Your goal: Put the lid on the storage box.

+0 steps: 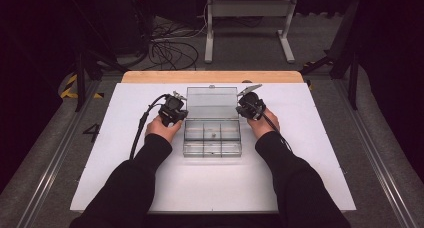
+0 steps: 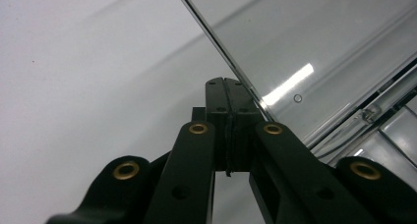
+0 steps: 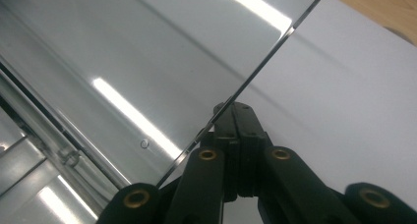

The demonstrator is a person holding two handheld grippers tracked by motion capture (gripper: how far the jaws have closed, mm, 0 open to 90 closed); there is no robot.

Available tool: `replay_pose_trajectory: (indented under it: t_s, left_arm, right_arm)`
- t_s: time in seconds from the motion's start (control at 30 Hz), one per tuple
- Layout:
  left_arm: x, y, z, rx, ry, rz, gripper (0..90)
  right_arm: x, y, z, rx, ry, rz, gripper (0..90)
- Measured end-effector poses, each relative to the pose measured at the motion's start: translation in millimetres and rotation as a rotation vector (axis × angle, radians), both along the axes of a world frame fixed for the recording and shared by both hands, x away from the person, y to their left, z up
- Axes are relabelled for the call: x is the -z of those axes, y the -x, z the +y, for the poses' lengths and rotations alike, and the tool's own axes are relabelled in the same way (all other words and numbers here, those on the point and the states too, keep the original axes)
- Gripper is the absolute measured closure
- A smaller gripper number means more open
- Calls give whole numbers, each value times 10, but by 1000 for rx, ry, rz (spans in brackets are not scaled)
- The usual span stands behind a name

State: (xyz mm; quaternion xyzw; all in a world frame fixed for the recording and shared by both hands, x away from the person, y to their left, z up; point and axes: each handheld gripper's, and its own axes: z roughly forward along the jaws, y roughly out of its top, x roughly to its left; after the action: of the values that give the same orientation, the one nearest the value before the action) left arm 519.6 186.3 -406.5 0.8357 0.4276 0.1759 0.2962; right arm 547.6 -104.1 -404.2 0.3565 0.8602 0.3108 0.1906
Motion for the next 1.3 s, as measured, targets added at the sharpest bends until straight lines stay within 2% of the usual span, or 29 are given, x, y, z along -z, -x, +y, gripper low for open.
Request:
replay_pose_trajectory:
  t_s: [0.43,0.63,0.83,1.3]
  left_arm:
    - [-51,12,15,-7,12,-42,893]
    - [-68,29,14,-4,22,-42,893]
    - [-92,39,32,4,16,-53,893]
    - [-149,74,49,11,35,-64,893]
  right_arm:
    - [-57,18,-12,0,-14,-41,900]
    - [-97,34,-21,0,-20,-61,900]
    - [-127,58,-27,-1,-29,-65,900]
    - [-196,108,-64,0,-51,-64,900]
